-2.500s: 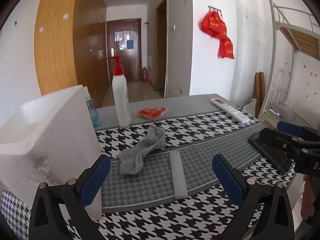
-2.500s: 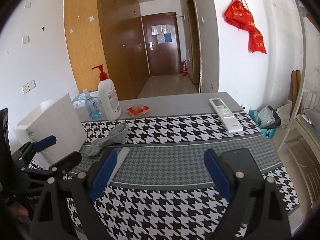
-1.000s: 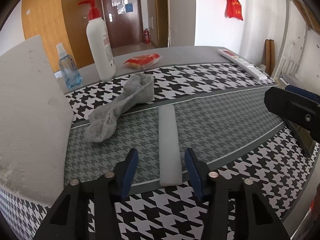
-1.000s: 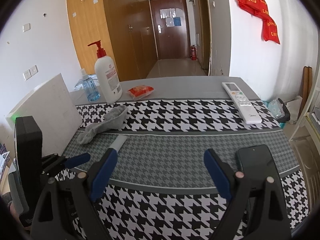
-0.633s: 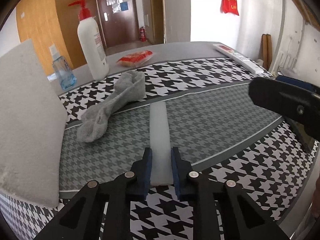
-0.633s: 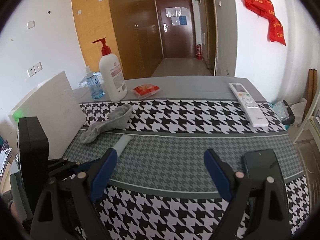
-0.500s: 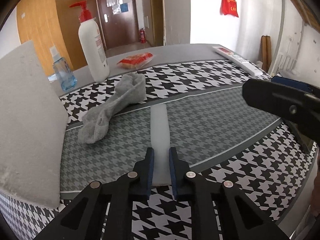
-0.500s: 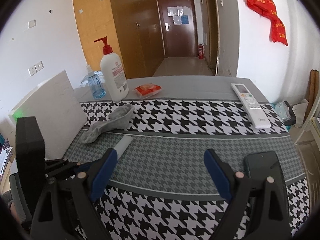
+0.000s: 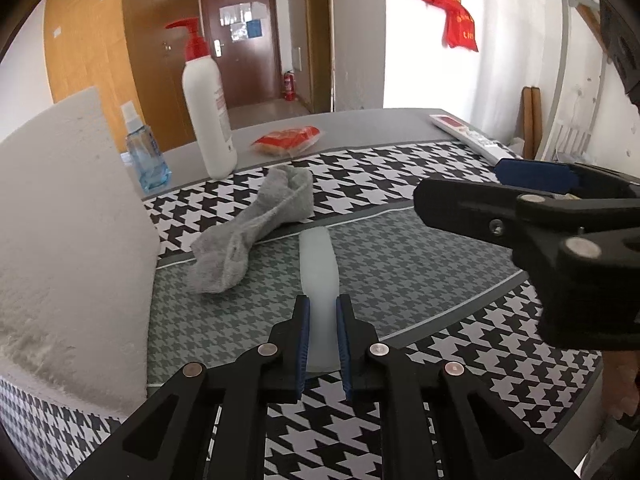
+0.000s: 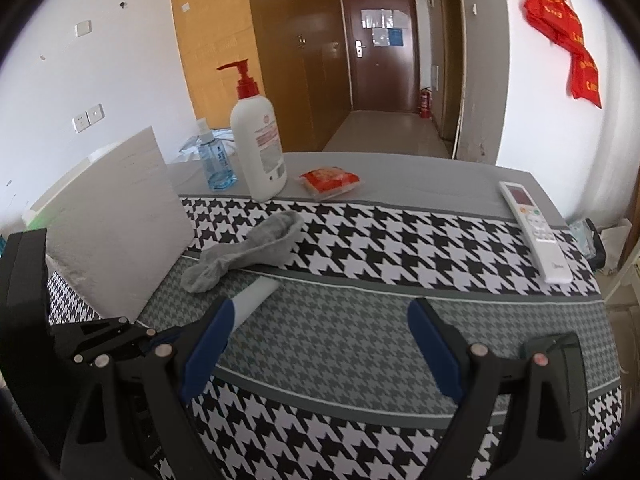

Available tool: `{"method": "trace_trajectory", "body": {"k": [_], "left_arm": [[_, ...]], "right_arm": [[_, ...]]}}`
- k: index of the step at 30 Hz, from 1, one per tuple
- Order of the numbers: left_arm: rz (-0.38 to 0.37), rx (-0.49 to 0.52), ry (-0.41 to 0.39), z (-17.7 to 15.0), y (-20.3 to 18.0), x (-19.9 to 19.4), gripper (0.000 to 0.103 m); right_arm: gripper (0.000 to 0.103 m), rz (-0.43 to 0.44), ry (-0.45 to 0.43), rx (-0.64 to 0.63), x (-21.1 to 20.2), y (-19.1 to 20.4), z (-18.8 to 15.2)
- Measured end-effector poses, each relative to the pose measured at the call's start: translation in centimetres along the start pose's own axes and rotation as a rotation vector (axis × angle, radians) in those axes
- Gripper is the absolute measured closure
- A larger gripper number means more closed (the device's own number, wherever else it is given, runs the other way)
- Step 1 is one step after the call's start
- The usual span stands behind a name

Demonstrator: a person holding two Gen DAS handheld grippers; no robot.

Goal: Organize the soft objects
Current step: 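Close the right tool on the grey sock beside the foam strip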

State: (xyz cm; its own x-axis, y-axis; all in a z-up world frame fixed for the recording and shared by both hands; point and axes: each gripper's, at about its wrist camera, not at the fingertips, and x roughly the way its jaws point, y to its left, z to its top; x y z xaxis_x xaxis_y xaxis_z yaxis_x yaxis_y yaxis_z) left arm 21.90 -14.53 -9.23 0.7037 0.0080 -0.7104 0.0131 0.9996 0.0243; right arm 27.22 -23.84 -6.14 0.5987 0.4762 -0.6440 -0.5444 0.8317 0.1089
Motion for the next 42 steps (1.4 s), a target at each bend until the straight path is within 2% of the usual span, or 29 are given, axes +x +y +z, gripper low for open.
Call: {"method": "trace_trajectory", "body": {"k": [18,42], "left_arm": [[-0.061,-0.073,-0.012,-0.7,3.1,-1.1,0.089],[-0.068,-0.107,-0.004,-3.2,6.6,-2.7,0.089]], "right_arm": [[0.012,0.033,0.07,-0.06,3.6,2.1,1.8],[0.012,0.021,0.186,-0.09,8.6,5.3,4.0]]}}
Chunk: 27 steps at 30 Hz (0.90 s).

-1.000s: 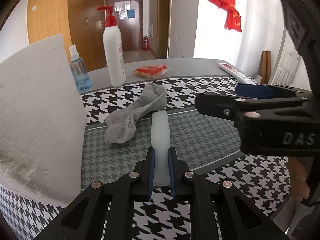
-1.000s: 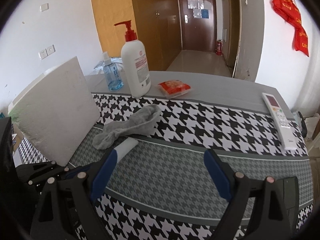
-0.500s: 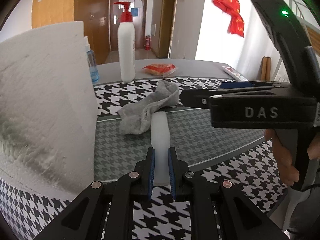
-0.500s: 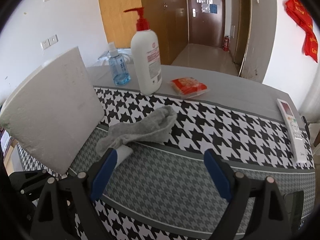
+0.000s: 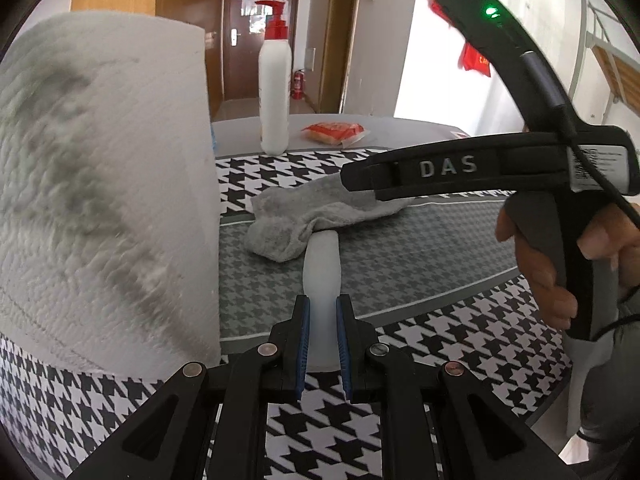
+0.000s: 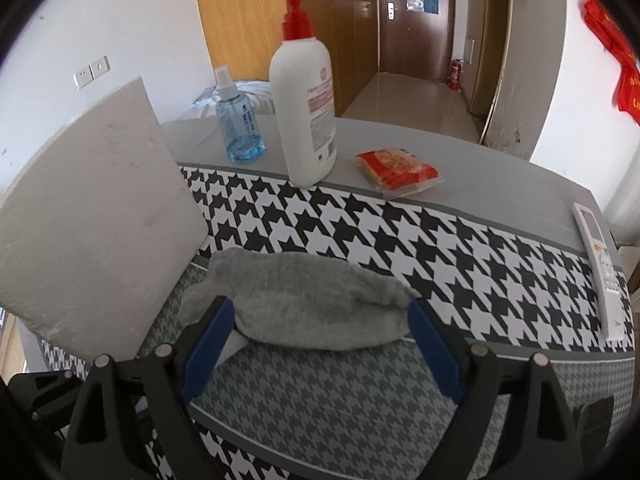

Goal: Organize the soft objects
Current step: 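Close the right tool on the grey sock beside the foam strip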

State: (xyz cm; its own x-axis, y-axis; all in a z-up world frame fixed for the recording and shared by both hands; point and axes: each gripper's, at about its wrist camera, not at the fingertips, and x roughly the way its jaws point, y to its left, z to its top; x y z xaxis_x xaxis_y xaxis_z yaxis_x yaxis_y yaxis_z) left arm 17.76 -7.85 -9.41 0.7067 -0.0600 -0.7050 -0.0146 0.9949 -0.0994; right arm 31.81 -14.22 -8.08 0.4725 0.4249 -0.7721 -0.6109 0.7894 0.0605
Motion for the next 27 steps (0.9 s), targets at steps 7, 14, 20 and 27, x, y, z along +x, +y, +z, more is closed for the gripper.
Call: {"method": "trace_trajectory", "body": {"k": [7,14,20,27], "left_arm": [[-0.012,-0.001,-0.004,-0.4,0.2,-0.6,0.089],[-0.009,-0.011,-0.007,-1.0,0.7,-1.4,0.089],[-0.009,-0.018,-0.01,-2.0,1.0,-2.9,0.089],[-0.001,-0.029,-0.011,-2.5,1.7,-4.1,0.089]], "right_arm": [[0.012,0.014,0.018,-0.025,1.4,0.6,0.3],[0.012,-0.007,0.066,-0.017,3.4,0.5,0.5],[0.019,-0.019,0.081,-0.038,4.4,0.9,0.6],[0.037,-0.033,0.09,-0.051,5.8,1.1,0.7]]}}
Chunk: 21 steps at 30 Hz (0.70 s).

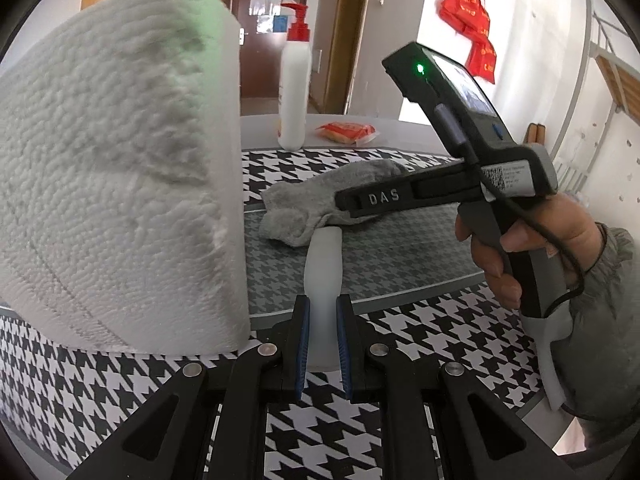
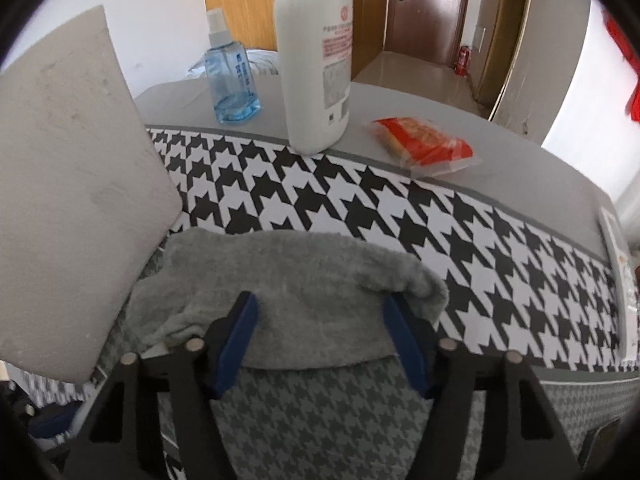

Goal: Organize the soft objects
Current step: 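Close the right tool on the grey sock beside the foam strip, then lift the foam strip with the left tool while the right tool lifts the sock toward the box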

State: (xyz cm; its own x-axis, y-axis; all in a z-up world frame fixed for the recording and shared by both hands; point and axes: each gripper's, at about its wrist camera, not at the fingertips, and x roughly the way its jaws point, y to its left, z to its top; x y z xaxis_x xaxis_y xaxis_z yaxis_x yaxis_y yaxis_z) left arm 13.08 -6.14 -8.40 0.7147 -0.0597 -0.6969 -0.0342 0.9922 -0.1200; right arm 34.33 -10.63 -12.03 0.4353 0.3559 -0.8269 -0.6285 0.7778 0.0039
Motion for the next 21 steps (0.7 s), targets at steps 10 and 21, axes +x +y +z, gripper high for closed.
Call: {"method": "trace_trajectory", "body": {"k": [10,21], "left_arm": [[0.012,0.022,-0.007,-0.3,1.0,-1.6,0.089],[0.001,0.063,-0.02,0.6,1.4,-2.0,0.089]], "right_arm": [[0.09,-0.043,-0.019,0.005,-0.6,-0.5,-0.3],[0.092,-0.053,-0.079,0.047,-4.9,-0.7,-1.7]]}}
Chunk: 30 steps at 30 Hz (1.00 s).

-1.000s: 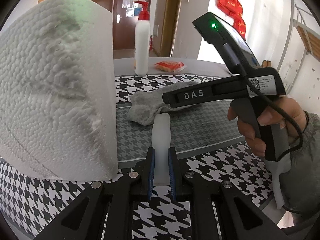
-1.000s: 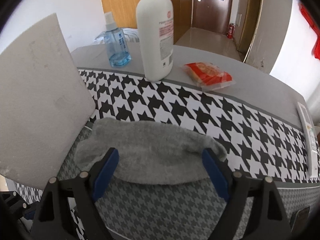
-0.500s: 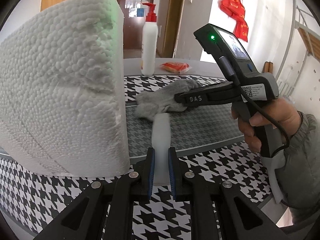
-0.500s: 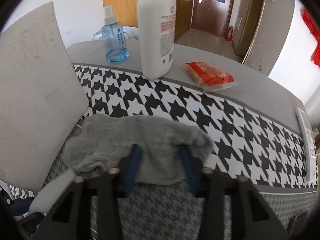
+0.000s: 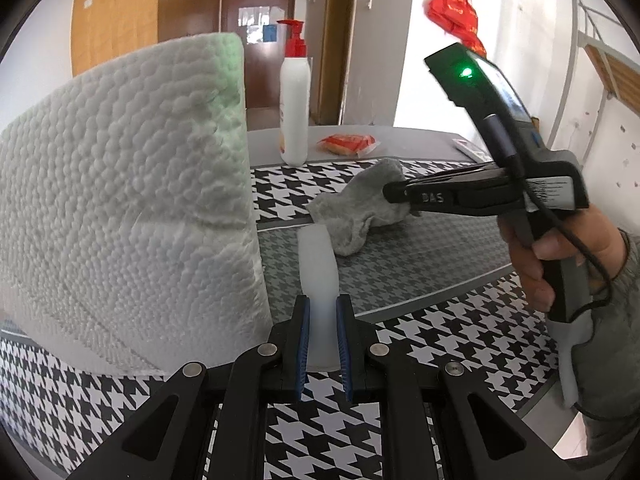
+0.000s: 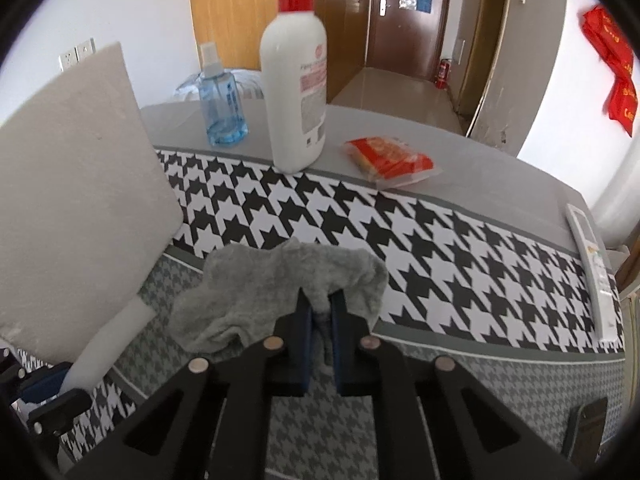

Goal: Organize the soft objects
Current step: 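Lift the foam strip with the left tool while the right tool lifts the sock toward the box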

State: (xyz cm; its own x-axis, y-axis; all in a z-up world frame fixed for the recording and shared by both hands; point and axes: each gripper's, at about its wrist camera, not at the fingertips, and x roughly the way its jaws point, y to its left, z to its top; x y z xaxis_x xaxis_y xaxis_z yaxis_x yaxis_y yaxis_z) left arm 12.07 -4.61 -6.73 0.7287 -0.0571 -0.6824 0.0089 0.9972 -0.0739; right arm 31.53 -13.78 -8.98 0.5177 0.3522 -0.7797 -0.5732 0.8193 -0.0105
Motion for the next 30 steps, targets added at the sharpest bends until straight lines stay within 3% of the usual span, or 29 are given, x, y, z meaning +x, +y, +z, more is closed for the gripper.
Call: {"method": "trace_trajectory", "body": {"k": [30], "left_arm": [[-0.015,0.058,-0.074,0.7,-0.2,-4.2,0.088]], "right_arm": [[0.092,0.028,-0.171,0.129,-9.7,-1.1,-3.5]]}}
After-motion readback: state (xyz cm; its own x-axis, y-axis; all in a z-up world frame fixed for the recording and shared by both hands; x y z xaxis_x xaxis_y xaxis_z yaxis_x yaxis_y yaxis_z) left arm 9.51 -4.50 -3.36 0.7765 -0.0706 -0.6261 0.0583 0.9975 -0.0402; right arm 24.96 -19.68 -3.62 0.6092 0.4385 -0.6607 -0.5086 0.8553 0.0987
